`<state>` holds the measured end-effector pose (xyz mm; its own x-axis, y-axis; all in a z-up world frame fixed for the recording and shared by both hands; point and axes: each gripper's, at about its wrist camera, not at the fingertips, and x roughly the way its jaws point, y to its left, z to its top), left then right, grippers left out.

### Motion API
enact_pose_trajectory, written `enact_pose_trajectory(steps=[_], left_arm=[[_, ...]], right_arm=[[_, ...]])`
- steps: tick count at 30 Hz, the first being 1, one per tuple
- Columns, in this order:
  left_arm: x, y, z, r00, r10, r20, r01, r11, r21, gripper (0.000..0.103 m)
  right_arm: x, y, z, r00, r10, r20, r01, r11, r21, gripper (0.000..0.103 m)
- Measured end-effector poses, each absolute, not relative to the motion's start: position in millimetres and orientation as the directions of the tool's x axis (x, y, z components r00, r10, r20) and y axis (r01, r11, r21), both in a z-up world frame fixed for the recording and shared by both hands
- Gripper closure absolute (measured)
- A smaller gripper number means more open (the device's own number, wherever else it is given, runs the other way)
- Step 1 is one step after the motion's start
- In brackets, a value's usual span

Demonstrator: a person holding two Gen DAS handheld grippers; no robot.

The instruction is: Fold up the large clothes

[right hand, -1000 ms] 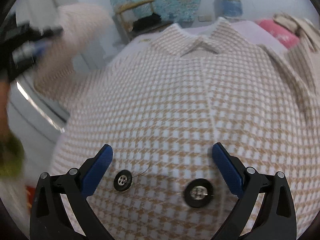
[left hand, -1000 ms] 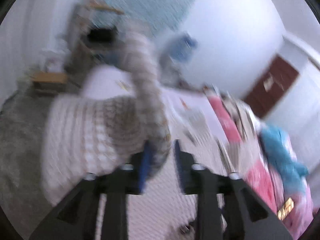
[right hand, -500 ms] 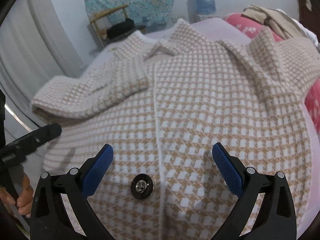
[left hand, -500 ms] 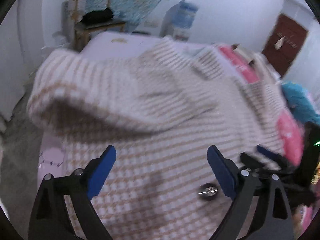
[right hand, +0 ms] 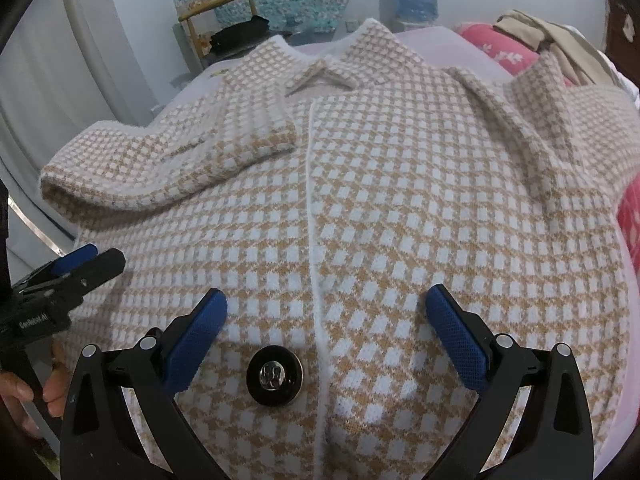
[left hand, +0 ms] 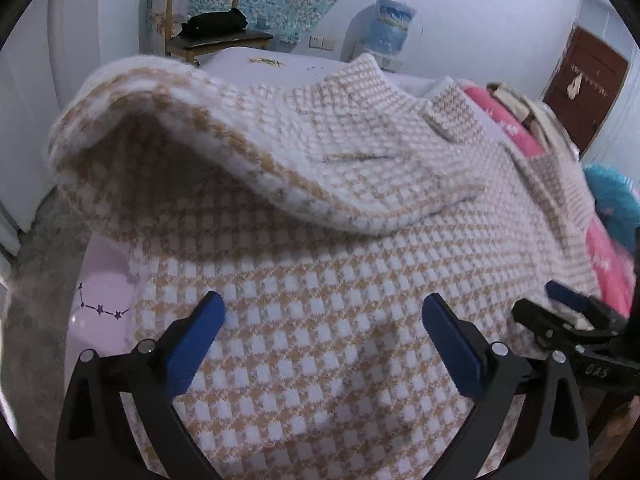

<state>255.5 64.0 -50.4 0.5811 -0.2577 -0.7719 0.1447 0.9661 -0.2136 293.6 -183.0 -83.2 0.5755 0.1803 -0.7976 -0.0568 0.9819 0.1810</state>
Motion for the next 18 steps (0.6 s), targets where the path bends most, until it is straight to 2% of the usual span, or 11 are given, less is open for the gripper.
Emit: enact_pose_trajectory(steps=[6,10,14,18], left_arm=[[252,86,-50,0.603,-0.372,-0.705,0.140,0.920,-0.366,0.006],[252,89,-49,0.594,-0.390,-0.704,0.148,0.913,-0.381,0.006],[251,85,-48,0.594,-0.376,-0.711,0.149,0.920,-0.363,0.006],[255,91,-46,0.578,-0.410,-0.706,0.109,0.896,-0.431,0.006]], right_arm=[[296,-192,-79,0.560,0.244,-0.792,-0.070,0.966,0.249,0.007],[305,-198,-72,0.499,0.267,-0.825,-0.079,0.961,0.264,0.007],[312,-208,-48,0.528,0.363,-0.768,-0.128,0.928,0.351,0.007],[339,-206,-21,0.521,0.466,-0.715,-0.214,0.882,0.419,0.007]])
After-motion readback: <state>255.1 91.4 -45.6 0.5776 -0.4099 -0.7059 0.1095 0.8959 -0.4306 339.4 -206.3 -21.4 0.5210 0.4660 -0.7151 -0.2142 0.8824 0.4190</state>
